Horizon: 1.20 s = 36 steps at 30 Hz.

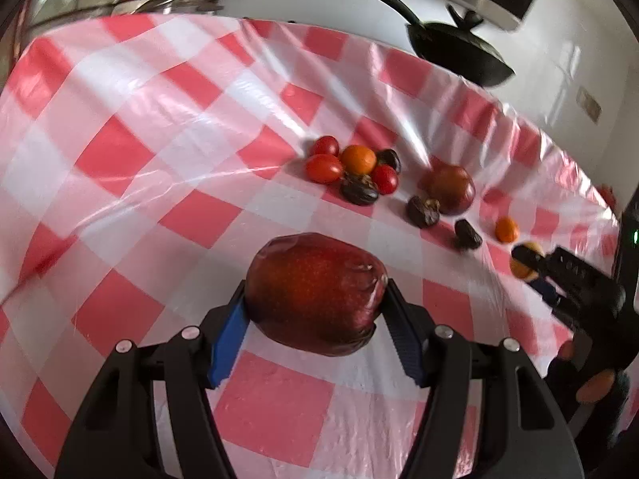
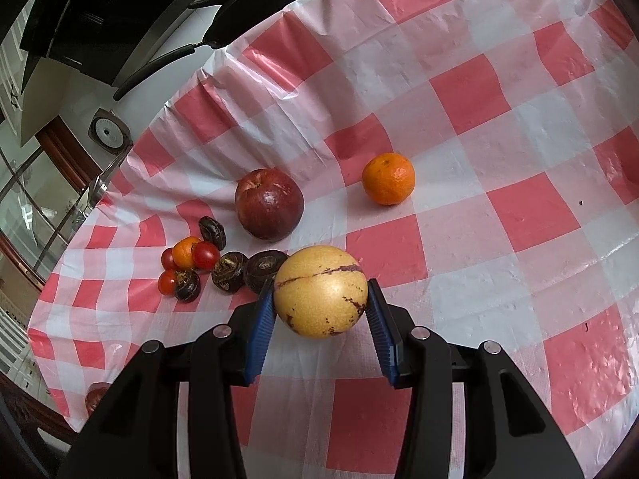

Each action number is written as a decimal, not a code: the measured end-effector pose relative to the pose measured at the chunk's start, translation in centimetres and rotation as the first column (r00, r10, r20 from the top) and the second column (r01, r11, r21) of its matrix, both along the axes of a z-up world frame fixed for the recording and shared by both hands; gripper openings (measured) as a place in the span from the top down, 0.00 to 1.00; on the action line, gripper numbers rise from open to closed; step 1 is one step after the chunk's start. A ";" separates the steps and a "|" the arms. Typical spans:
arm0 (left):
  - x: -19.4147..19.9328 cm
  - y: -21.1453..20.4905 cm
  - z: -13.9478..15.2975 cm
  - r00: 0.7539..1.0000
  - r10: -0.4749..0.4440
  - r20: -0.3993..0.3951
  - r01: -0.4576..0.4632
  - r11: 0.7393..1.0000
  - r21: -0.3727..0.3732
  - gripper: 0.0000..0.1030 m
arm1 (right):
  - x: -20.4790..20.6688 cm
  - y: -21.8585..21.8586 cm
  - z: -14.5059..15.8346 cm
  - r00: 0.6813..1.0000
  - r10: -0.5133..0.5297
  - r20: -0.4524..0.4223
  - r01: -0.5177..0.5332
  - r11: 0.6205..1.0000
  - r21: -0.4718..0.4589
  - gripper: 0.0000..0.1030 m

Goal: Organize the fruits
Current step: 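Grasp the large red apple with the left tool while the right tool grasps another pepino, then carry the red apple and pepino in both tools over the white box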

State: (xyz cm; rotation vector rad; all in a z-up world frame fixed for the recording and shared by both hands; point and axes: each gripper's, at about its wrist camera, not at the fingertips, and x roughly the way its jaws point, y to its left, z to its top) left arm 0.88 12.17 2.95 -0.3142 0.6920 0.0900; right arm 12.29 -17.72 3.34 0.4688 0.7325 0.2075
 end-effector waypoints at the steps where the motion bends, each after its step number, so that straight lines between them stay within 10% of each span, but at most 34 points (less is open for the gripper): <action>1: 0.0 0.6 -0.2 1.000 0.015 -0.008 -0.016 1.000 -0.026 0.37 | 0.0 0.0 0.0 1.000 -0.002 0.001 0.002 1.000 0.003 0.57; 16: -0.1 1.1 -0.3 0.999 0.035 -0.023 -0.037 0.997 -0.073 0.37 | -0.3 0.4 -0.2 0.998 -0.020 -0.058 0.018 0.999 -0.037 0.57; 26: -9.9 4.1 1.0 0.997 0.073 0.012 -0.071 0.992 -0.106 0.37 | -9.7 6.0 0.9 0.987 0.155 -0.043 -0.155 0.988 -0.007 0.57; 36: -21.0 10.2 1.5 0.988 0.151 0.033 -0.151 0.988 0.012 0.37 | -20.9 17.7 1.6 0.894 0.447 -0.015 -0.445 0.885 -0.138 0.57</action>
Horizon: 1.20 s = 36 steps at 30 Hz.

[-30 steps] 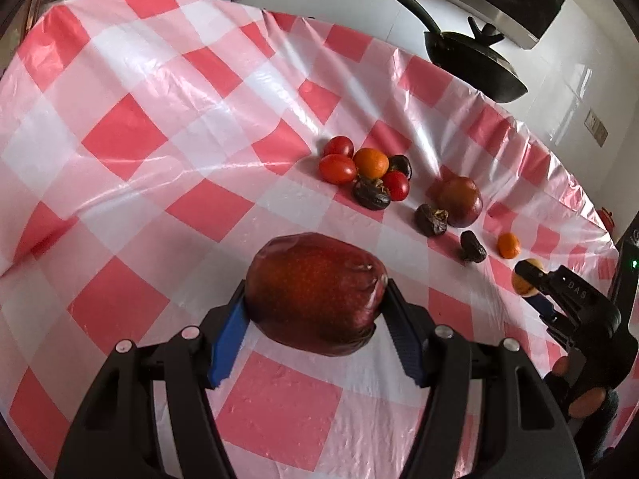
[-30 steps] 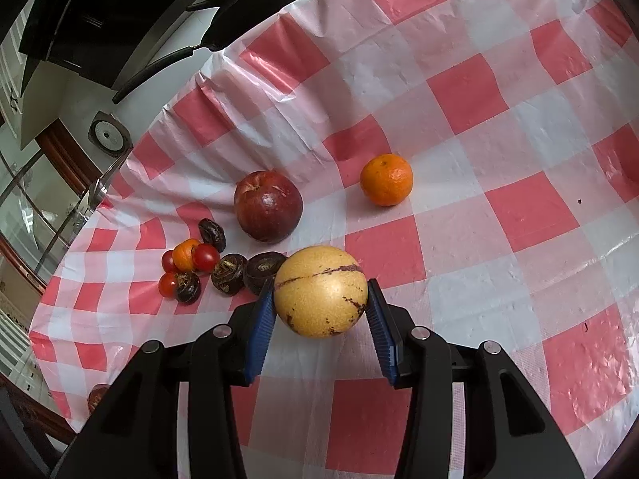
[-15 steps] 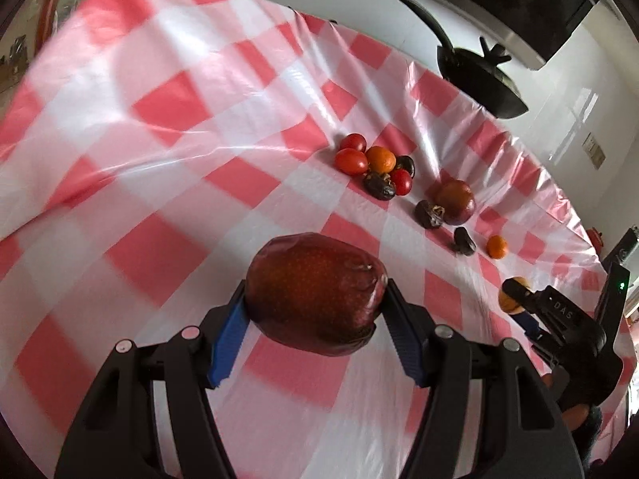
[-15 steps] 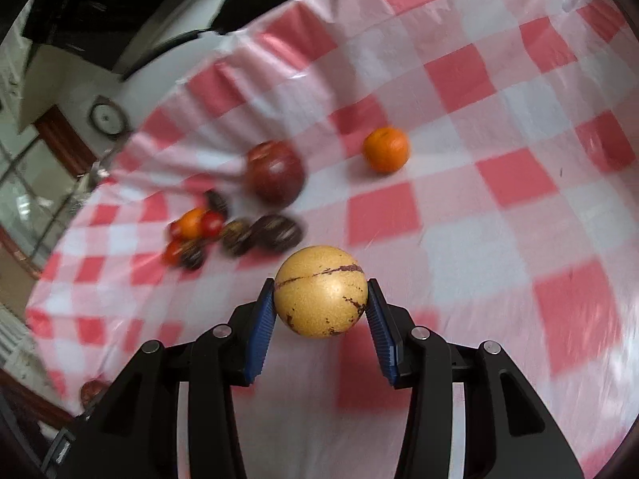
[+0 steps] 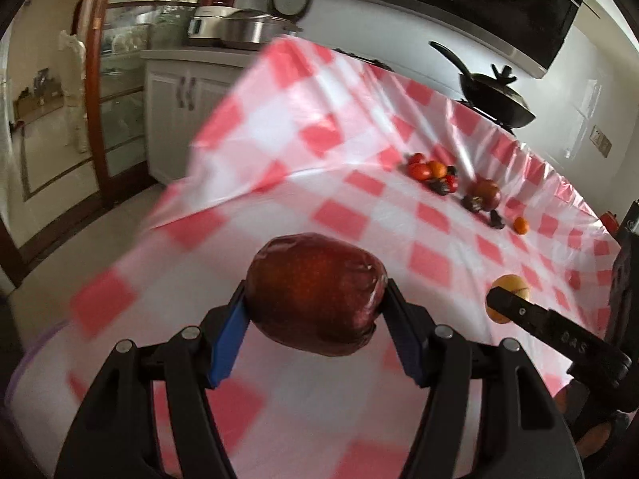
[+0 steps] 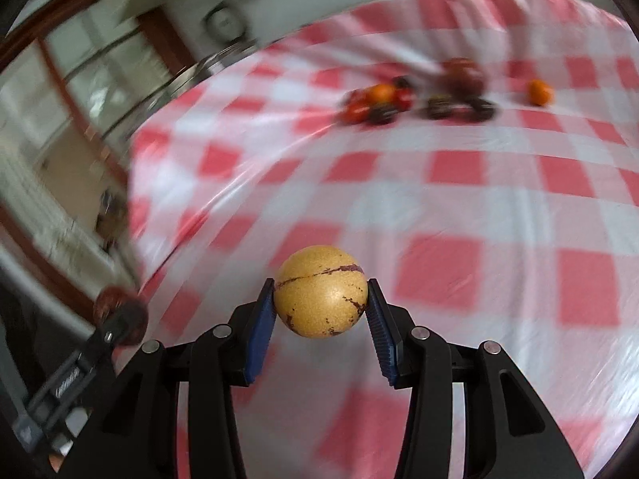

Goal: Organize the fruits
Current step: 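Carry the red apple and pepino in both tools over the white box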

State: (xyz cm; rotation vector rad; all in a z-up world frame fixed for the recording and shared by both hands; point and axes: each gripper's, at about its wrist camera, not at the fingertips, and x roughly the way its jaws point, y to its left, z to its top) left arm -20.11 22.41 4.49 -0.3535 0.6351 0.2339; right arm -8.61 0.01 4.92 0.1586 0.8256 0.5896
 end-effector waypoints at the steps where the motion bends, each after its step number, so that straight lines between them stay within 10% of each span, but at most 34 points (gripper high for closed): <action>1: -1.3 0.8 0.0 1.000 0.012 0.000 -0.012 1.000 0.010 0.37 | -1.5 1.4 0.2 0.999 0.044 0.021 -0.044 0.999 -0.015 0.57; 12: -11.1 6.6 -1.3 0.993 0.113 -0.033 -0.111 0.992 0.066 0.37 | -11.7 10.2 1.3 0.927 0.356 0.117 -0.343 0.932 -0.112 0.57; 28: -20.4 13.4 -10.8 0.927 0.306 -0.216 -0.315 0.949 -0.008 0.37 | -24.8 19.3 -5.6 0.626 0.779 0.044 -0.709 0.591 -0.385 0.57; 36: -21.0 13.9 -15.6 0.893 0.323 -0.315 -0.334 0.942 0.018 0.37 | -26.0 22.4 -11.3 0.574 0.810 -0.115 -0.750 0.465 -0.470 0.57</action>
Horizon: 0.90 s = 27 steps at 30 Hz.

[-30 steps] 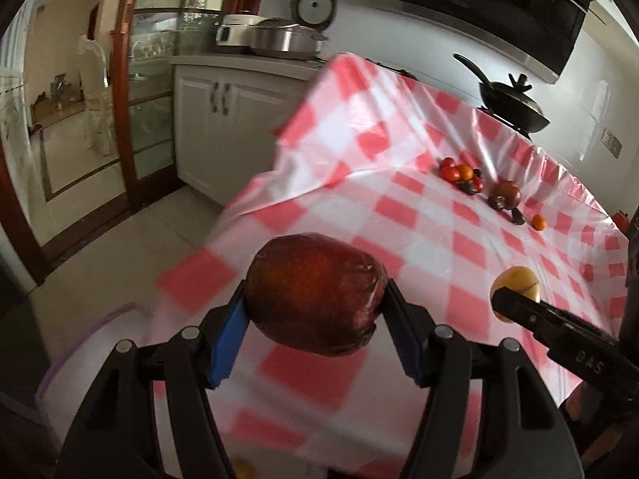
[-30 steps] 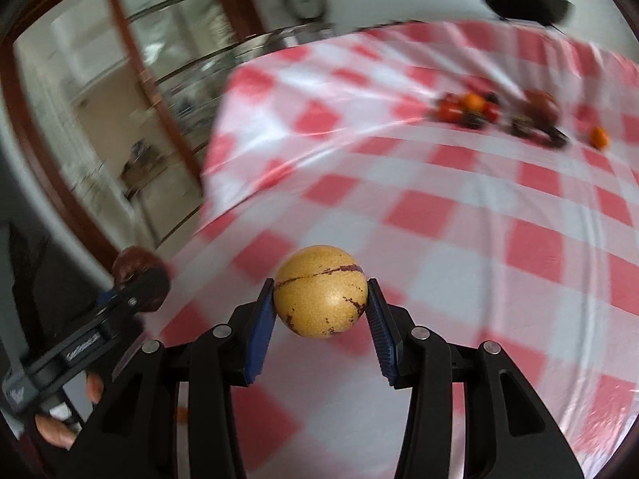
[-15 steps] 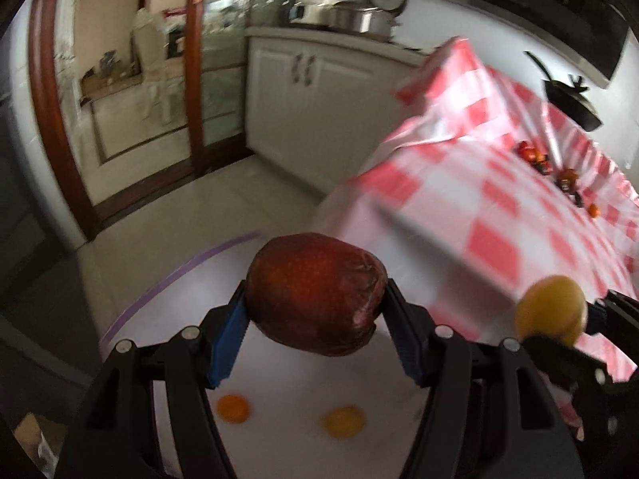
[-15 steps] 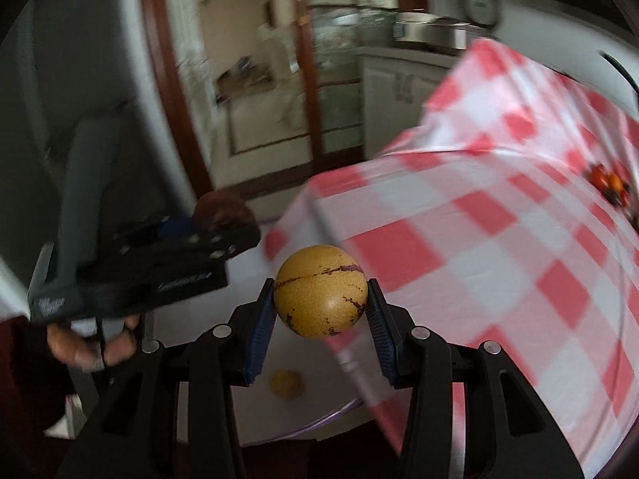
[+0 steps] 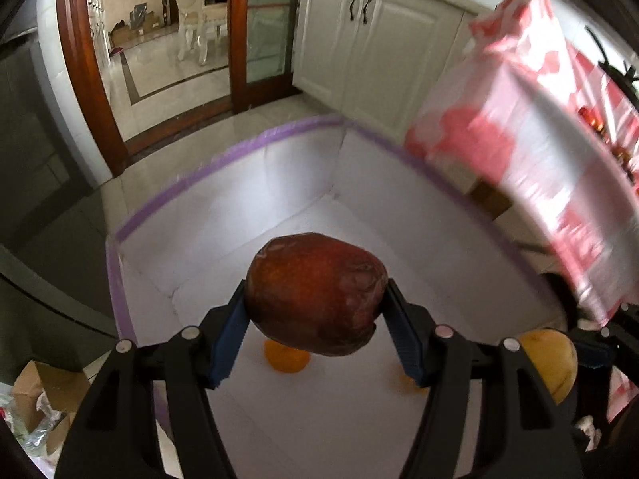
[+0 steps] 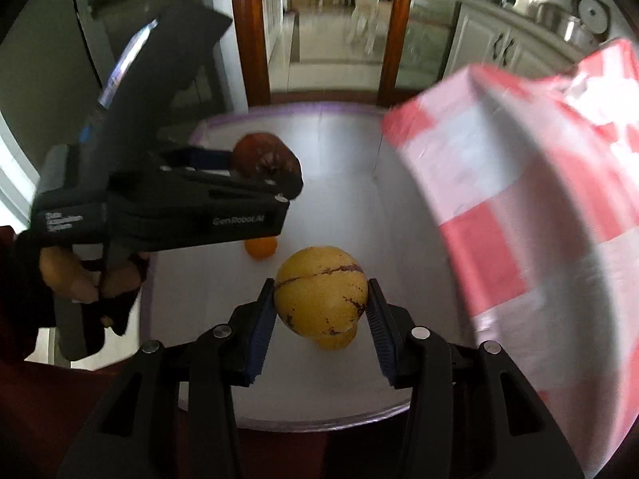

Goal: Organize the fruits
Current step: 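Carry the red apple and pepino in both tools over the white box, then open both tools to drop the apple and pepino into the box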

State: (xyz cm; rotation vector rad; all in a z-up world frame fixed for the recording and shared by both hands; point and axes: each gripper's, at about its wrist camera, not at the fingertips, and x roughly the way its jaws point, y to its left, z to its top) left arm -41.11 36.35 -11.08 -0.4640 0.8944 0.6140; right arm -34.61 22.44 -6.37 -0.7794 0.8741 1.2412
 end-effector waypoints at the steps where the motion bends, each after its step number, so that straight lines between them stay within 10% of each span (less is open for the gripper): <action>1: 0.2 0.2 -0.7 1.000 0.005 -0.023 -0.005 1.000 -0.006 0.37 | -0.1 0.3 -0.7 1.000 0.008 0.006 -0.008 1.000 -0.018 0.57; 18: 1.2 3.9 -4.3 0.970 0.075 -0.230 -0.116 0.979 -0.171 0.36 | -0.2 2.0 -8.2 0.999 0.038 0.032 -0.029 0.967 -0.254 0.54; 27: 0.5 3.1 -2.0 0.992 0.083 -0.092 -0.095 0.987 -0.129 0.12 | 0.2 0.9 -4.8 0.995 0.043 0.085 -0.033 0.992 -0.121 0.31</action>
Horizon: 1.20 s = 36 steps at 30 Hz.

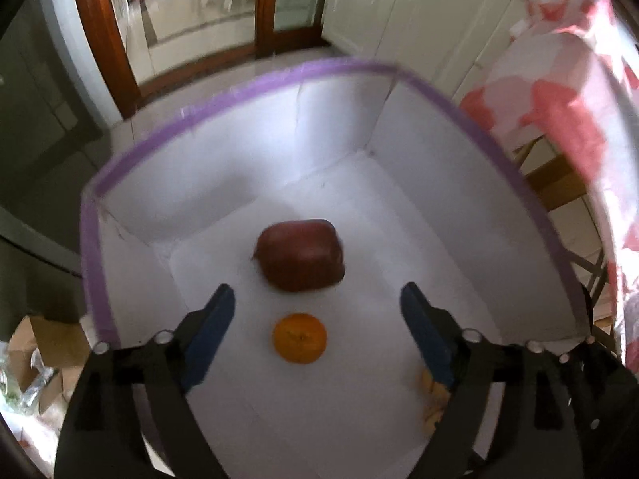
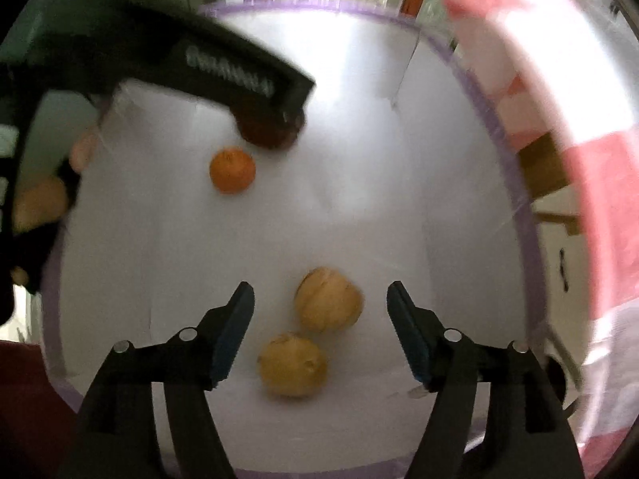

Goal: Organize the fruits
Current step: 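Open both tools to drop the apple and pepino into the box, then move both open tools back over the remaining fruits on the table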

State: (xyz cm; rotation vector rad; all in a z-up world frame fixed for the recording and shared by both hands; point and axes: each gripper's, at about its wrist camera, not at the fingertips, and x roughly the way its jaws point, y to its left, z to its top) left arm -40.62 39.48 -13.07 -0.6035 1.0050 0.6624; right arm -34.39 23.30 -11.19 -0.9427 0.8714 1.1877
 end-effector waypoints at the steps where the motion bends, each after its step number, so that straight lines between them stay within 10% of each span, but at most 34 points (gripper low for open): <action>1: -0.2 -0.1 0.5 1.000 0.006 0.021 -0.007 1.000 0.025 0.08 | 0.0 -0.1 0.6 1.000 0.000 0.010 -0.001 1.000 0.022 0.29; 11: -2.3 -0.3 7.8 0.960 0.117 0.253 -0.181 0.952 0.245 0.01 | 0.4 -1.0 6.1 0.999 -0.003 0.034 -0.003 0.984 0.177 0.27; 24: 4.7 -8.7 23.0 0.887 -0.198 0.418 -0.105 0.794 0.599 0.01 | 5.7 -9.4 19.1 0.966 -0.256 0.028 0.202 0.821 0.534 0.18; 29: 11.3 -14.5 25.4 0.836 -0.368 0.406 0.038 0.777 0.628 0.01 | 10.9 -17.2 22.4 0.857 -0.513 0.042 0.374 0.676 0.635 0.15; 36: 23.4 -23.4 22.5 0.772 -0.576 0.268 0.342 0.733 0.587 0.01 | 20.0 -26.4 21.5 0.606 -0.795 -0.018 0.617 0.455 0.642 0.15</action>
